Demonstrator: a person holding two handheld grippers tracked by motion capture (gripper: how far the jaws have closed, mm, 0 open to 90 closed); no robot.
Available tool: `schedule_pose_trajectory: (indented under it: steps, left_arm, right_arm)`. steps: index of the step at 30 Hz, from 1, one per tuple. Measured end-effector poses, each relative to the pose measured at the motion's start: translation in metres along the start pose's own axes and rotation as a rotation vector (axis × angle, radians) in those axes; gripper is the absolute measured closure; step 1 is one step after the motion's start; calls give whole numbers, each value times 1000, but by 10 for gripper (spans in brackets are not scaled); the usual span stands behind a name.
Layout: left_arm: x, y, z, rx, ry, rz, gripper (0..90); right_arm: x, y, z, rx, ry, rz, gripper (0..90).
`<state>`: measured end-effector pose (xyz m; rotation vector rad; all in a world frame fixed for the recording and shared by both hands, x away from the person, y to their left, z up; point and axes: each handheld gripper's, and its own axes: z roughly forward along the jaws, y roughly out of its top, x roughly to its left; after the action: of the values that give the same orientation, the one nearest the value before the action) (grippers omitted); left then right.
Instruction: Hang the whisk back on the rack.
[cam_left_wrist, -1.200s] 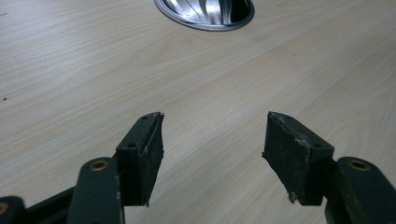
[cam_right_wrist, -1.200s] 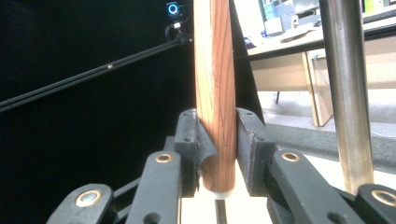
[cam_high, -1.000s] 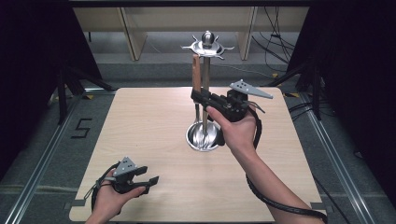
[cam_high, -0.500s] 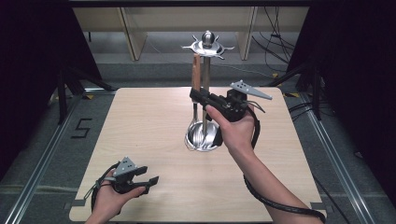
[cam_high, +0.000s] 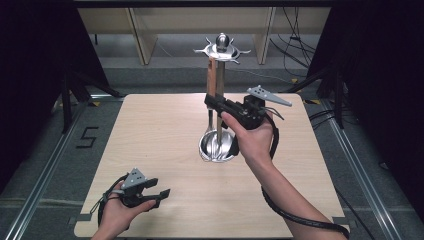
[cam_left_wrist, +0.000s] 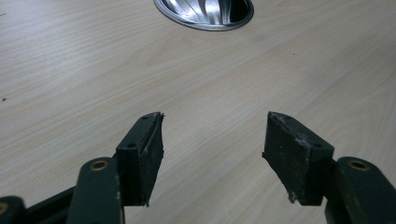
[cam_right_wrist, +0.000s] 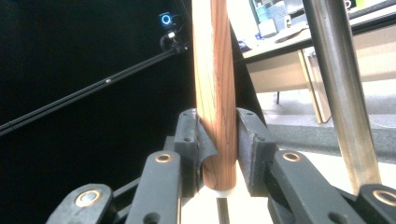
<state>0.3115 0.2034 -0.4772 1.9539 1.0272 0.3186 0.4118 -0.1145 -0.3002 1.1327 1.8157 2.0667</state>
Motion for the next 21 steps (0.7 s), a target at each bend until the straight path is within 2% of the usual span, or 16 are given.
schedule_pose_trajectory:
  steps: [8,9,12,13,16,17,20,21]
  left_arm:
    - [0,0,0,1,-1,0,366]
    - [1,0,0,10,-2,10,366]
    - [1,0,0,2,0,8,366]
    - [0,0,0,3,-4,1,366]
    - [0,0,0,1,1,0,366]
    - [0,0,0,3,0,3,366]
    - [0,0,0,0,-3,1,366]
    - [0,0,0,1,0,0,366]
  right_arm:
    - [-2,0,0,5,-16,-21,702]
    - [-2,0,-1,7,-17,-34,694]
    - [1,0,-1,27,-20,-20,674]
    - [-1,0,0,26,-24,-54,648]
    - [0,-1,0,37,-32,-40,619]
    - [-1,-2,1,36,-29,-68,586]
    - [-1,-2,1,44,-35,-90,567]
    - [-1,-2,0,49,-47,-117,548]
